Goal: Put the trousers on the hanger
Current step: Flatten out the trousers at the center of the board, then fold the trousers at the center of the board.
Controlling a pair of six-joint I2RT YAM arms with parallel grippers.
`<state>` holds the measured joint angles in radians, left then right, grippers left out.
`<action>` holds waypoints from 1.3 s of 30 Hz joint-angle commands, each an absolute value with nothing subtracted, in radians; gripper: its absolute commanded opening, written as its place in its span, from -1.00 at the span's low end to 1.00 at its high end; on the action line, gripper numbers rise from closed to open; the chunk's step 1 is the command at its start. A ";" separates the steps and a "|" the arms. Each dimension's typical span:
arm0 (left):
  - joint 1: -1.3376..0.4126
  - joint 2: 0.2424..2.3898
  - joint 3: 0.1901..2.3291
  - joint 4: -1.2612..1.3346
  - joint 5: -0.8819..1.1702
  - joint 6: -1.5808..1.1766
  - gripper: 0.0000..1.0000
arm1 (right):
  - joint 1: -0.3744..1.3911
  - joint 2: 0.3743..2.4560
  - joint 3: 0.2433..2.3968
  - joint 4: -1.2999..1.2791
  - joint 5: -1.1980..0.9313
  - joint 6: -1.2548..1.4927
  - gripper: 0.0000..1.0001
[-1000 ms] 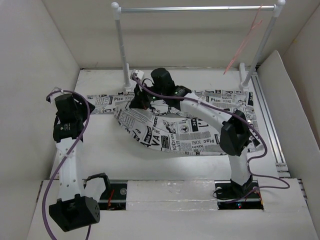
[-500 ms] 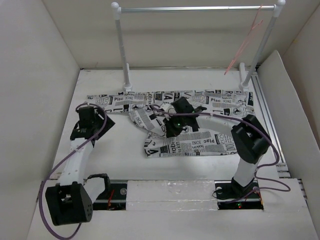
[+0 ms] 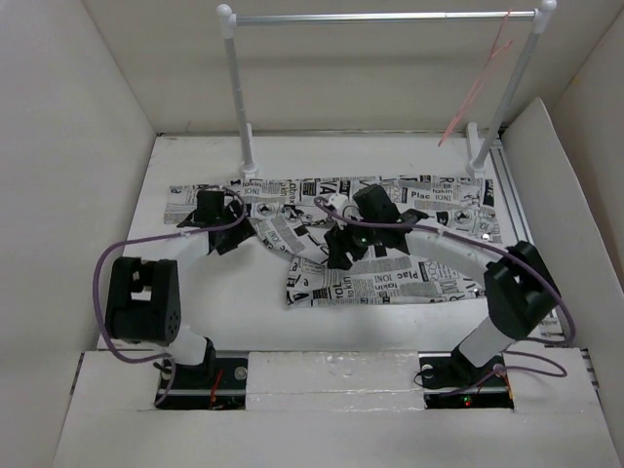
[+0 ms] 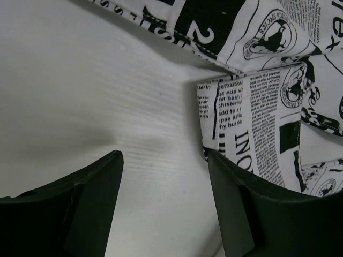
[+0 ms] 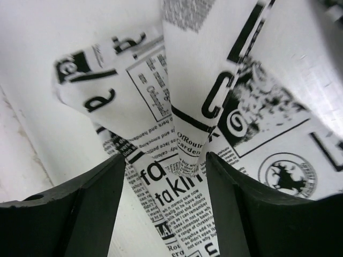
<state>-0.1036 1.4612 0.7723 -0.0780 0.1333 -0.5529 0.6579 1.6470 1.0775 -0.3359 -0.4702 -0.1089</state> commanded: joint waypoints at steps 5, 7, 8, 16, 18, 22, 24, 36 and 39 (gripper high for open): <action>-0.162 1.641 0.919 0.017 0.147 -0.545 0.11 | 0.664 1.448 1.128 -0.356 -0.460 -0.095 0.33; -0.185 1.692 0.940 0.002 0.133 -0.551 -0.11 | 0.664 1.424 1.121 -0.362 -0.456 -0.087 0.33; -0.199 1.706 0.949 0.002 0.135 -0.555 -0.13 | 0.664 1.402 1.120 -0.365 -0.454 -0.086 0.33; -0.200 1.637 0.942 -0.072 0.035 -0.623 -1.00 | 0.626 1.298 1.094 -0.417 -0.371 -0.069 0.32; -0.169 1.518 0.922 -0.118 -0.037 -0.620 -1.00 | 0.594 1.243 1.056 -0.445 -0.345 -0.064 0.31; -0.071 1.252 0.868 -0.311 -0.162 -0.623 -1.00 | 0.488 1.139 0.957 -0.518 -0.287 -0.034 0.29; -0.022 1.064 0.854 -0.380 -0.233 -0.624 -1.00 | 0.421 1.091 0.881 -0.546 -0.278 -0.018 0.26; 0.084 0.831 1.132 -0.719 -0.699 -0.587 -1.00 | 0.189 0.952 0.684 -0.635 -0.301 0.046 0.34; 0.084 0.798 1.140 -0.695 -0.658 -0.580 -1.00 | 0.112 1.005 0.715 -0.672 -0.291 0.041 0.31</action>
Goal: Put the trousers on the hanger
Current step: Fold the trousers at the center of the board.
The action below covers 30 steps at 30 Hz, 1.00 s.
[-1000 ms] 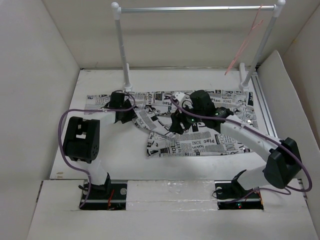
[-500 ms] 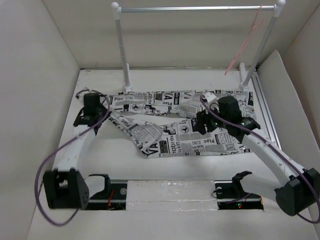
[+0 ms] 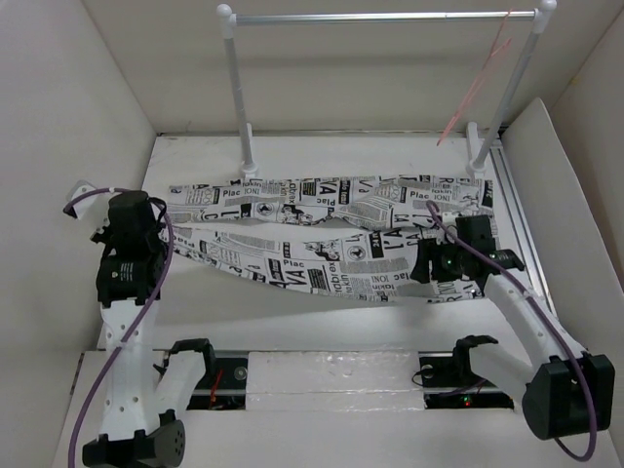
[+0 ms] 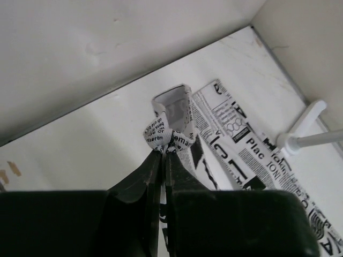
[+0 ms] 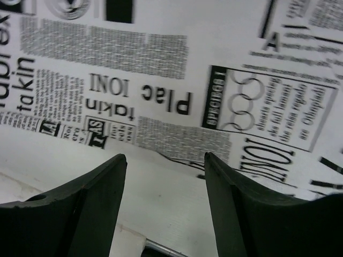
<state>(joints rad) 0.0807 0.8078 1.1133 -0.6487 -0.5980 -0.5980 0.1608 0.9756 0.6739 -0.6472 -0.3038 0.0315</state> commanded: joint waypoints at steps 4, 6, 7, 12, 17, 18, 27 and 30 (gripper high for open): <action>0.084 0.818 1.186 -0.686 -0.568 -0.558 -1.00 | -0.038 1.017 0.745 -0.707 -0.207 0.092 0.23; 0.084 0.821 1.184 -0.667 -0.513 -0.580 -1.00 | -0.144 1.031 0.724 -0.700 -0.199 0.121 0.21; 0.072 0.816 1.174 -0.654 -0.436 -0.592 -1.00 | -0.197 1.052 0.715 -0.690 -0.213 0.130 0.21; 0.038 0.814 1.170 -0.581 -0.307 -0.615 -1.00 | -0.464 1.129 0.744 -0.698 -0.158 0.140 0.20; 0.038 0.833 1.164 -0.523 -0.264 -0.577 -1.00 | -0.691 1.189 0.733 -0.683 -0.072 0.135 0.18; 0.038 0.830 1.149 -0.500 -0.262 -0.574 -1.00 | -0.719 1.199 0.726 -0.660 -0.074 0.130 0.19; 0.038 0.807 1.028 -0.448 -0.268 -0.509 -1.00 | -0.752 1.322 0.667 -0.457 -0.223 0.158 0.24; 0.038 0.815 1.025 -0.446 -0.287 -0.502 -1.00 | -0.742 1.359 0.661 -0.420 -0.218 0.179 0.19</action>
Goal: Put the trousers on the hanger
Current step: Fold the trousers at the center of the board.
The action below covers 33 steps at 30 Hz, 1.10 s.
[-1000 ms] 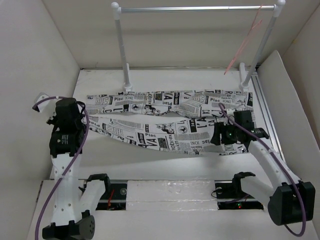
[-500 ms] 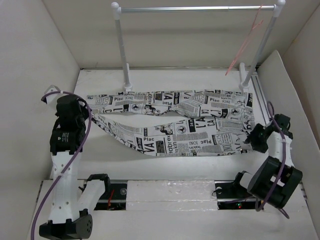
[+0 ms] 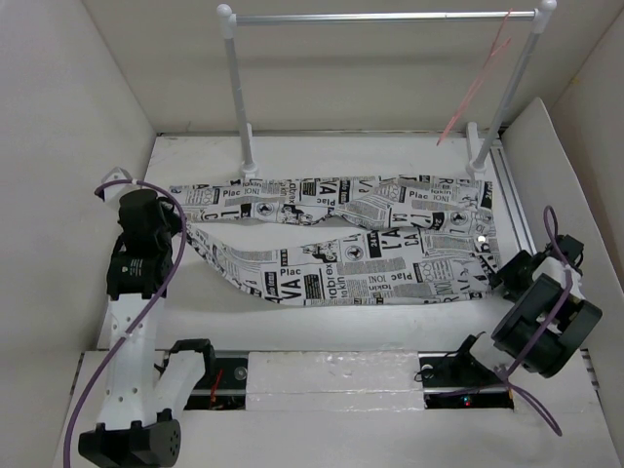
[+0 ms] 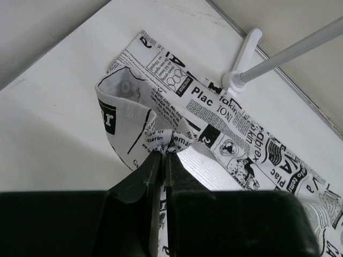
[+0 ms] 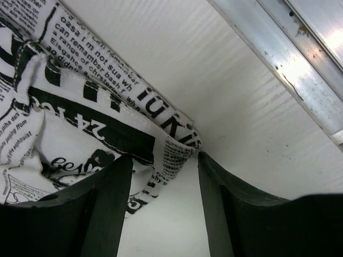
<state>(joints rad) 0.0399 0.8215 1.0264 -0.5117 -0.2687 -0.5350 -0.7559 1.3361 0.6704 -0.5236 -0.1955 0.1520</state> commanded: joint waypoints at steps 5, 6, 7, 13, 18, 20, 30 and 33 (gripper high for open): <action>0.049 0.845 1.019 -0.420 -0.331 -0.503 -1.00 | -0.712 1.404 0.695 -0.420 -0.190 0.176 -1.00; 0.066 0.853 1.017 -0.402 -0.336 -0.502 -1.00 | -0.701 1.396 0.712 -0.451 -0.190 0.166 -1.00; 0.075 0.865 1.037 -0.405 -0.360 -0.508 -1.00 | -0.701 1.376 0.745 -0.477 -0.186 0.135 -1.00; 0.075 0.997 1.124 -0.387 -0.440 -0.537 -1.00 | -0.628 1.102 0.931 -0.756 -0.012 0.115 -1.00; 0.075 1.137 1.166 -0.390 -0.514 -0.586 -1.00 | -0.614 1.126 1.098 -0.769 -0.006 0.106 -1.00; 0.075 1.175 1.164 -0.365 -0.522 -0.592 -1.00 | -0.571 1.193 1.164 -0.770 0.029 0.109 -1.00; 0.084 1.357 1.229 -0.366 -0.643 -0.531 -1.00 | -0.420 1.586 1.485 -0.710 0.058 0.152 -1.00; 0.084 1.452 1.304 -0.391 -0.683 -0.494 -1.00 | -0.391 1.713 1.620 -0.712 0.064 0.150 -1.00</action>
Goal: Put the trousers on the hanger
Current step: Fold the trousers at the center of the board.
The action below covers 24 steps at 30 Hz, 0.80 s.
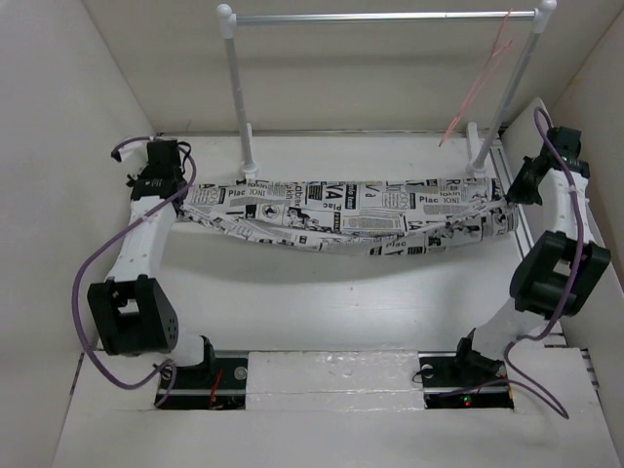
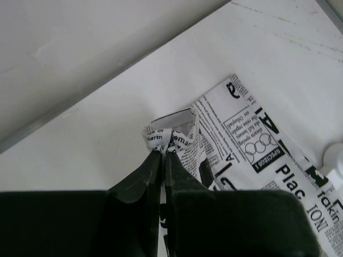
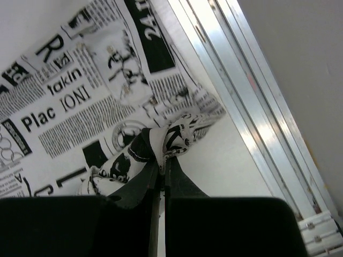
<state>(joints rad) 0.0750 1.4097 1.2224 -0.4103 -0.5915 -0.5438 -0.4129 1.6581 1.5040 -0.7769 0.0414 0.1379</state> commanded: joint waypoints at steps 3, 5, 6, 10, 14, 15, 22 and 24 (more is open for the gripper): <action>0.084 1.538 1.379 -0.397 -0.704 -0.480 -1.00 | -0.382 1.840 1.759 -0.721 0.038 0.152 -1.00; 0.084 1.609 1.466 -0.408 -0.707 -0.473 -1.00 | -0.373 1.903 1.862 -0.727 0.026 0.156 -1.00; 0.084 1.635 1.498 -0.410 -0.715 -0.445 -1.00 | -0.373 1.960 1.894 -0.721 0.017 0.158 -1.00; 0.084 1.864 1.800 -0.513 -0.739 -0.390 -1.00 | -0.373 2.125 2.103 -0.748 0.008 0.169 -1.00; 0.046 1.878 1.876 -0.664 -0.816 -0.443 -1.00 | -0.373 2.229 2.281 -0.821 -0.023 0.161 -1.00; 0.046 1.843 1.843 -0.658 -0.764 -0.462 -1.00 | -0.362 2.221 2.273 -0.810 -0.026 0.161 -1.00; 0.106 1.449 1.426 -0.618 -0.606 -0.509 -1.00 | -0.412 1.919 1.780 -0.525 -0.109 0.199 -1.00; 0.106 1.396 1.385 -0.649 -0.598 -0.502 -1.00 | -0.440 1.793 1.616 -0.456 -0.144 0.209 -1.00</action>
<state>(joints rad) 0.0967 1.5097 1.4273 -0.6132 -0.5892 -0.4873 -0.3882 1.9705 1.7153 -0.6395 -0.0933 0.1818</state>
